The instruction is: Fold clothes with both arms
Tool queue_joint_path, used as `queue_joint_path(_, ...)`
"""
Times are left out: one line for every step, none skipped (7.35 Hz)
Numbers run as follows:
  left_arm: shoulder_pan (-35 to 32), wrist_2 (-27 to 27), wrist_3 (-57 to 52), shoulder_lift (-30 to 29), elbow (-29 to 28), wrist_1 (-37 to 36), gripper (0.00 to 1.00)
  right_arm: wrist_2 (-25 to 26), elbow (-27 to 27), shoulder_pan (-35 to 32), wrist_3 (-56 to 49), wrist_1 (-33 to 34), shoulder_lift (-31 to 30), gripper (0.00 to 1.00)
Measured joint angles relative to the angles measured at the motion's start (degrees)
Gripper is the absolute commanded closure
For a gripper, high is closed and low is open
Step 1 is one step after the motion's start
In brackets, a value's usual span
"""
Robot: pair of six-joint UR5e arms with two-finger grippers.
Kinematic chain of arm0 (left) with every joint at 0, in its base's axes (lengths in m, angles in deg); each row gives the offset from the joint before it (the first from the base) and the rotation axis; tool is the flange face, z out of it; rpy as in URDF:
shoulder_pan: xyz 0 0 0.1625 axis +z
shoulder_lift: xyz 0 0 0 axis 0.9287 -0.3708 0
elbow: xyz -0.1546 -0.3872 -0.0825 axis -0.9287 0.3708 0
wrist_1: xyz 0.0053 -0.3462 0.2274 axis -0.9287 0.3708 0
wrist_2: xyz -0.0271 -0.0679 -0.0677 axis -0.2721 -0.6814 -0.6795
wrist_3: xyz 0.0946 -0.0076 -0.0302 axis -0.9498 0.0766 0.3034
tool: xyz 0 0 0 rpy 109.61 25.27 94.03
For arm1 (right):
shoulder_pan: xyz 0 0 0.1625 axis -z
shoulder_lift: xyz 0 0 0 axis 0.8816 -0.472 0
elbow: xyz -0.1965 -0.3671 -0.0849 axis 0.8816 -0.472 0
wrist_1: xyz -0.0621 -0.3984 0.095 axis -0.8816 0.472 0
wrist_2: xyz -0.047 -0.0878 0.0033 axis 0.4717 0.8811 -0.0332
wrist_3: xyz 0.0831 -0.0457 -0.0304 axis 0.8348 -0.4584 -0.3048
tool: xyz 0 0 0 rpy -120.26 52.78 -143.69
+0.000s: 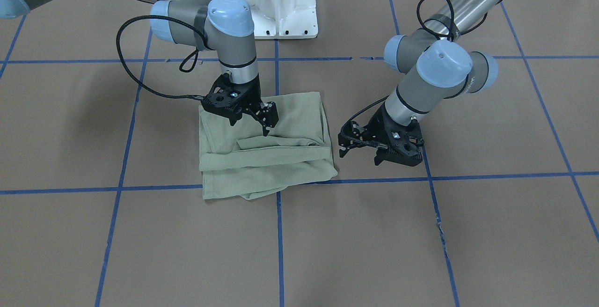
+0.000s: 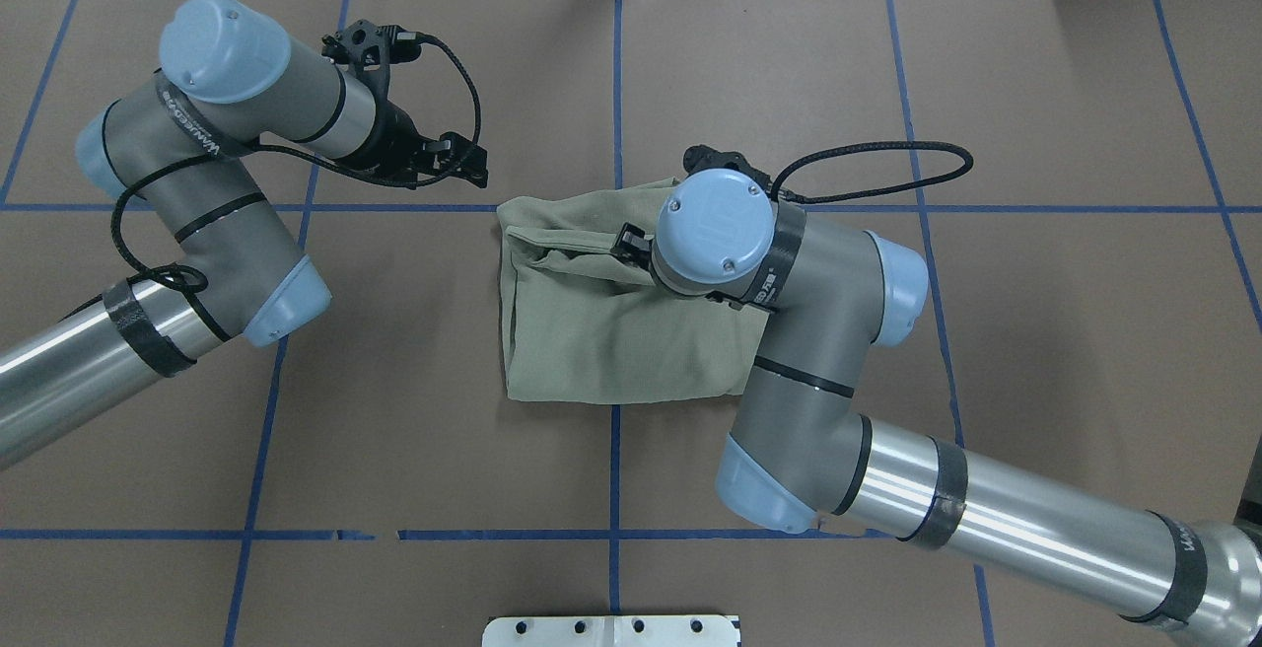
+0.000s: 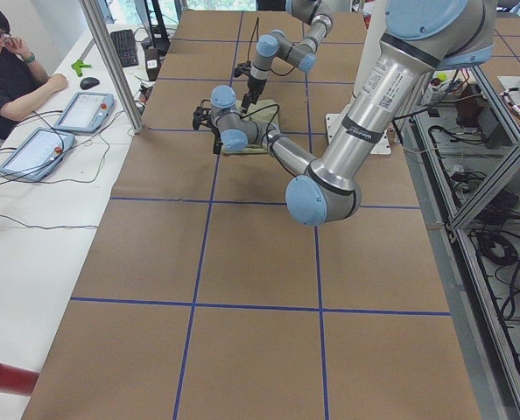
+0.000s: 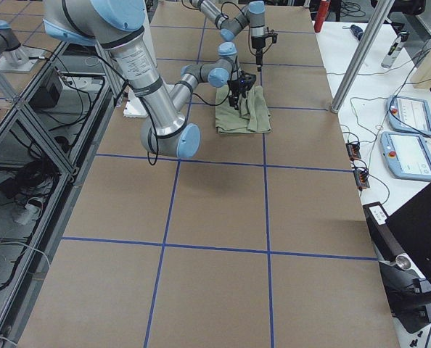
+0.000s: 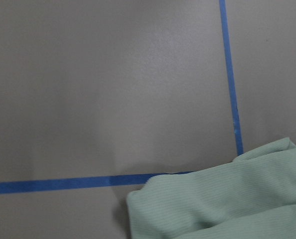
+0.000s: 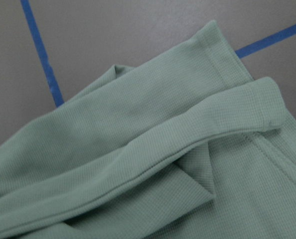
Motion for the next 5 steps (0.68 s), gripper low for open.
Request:
queue_joint_path(-0.28, -0.17, -0.56, 0.22, 0.00, 0.01, 0.00, 1.52, -1.47, 1.13, -4.66, 0.07, 0.14, 0.00)
queue_joint_path(-0.36, -0.22, -0.74, 0.30, 0.00, 0.01, 0.00, 2.40, -2.89, 1.55, -7.97, 0.11, 0.35, 0.00)
queue_joint_path(-0.38, -0.23, -0.79, 0.35, 0.00, 0.01, 0.00, 2.82, -4.12, 1.45, -10.13, 0.16, 0.55, 0.00)
queue_joint_path(-0.41, -0.22, -0.79, 0.42, 0.00, 0.03, 0.00, 3.02, -5.88, 0.90, -11.75, 0.16, 1.15, 0.00)
queue_joint_path(-0.41, -0.22, -0.70, 0.47, 0.04, 0.07, 0.00, 3.10, -8.85, -0.44, -13.11, 0.13, 2.64, 0.00)
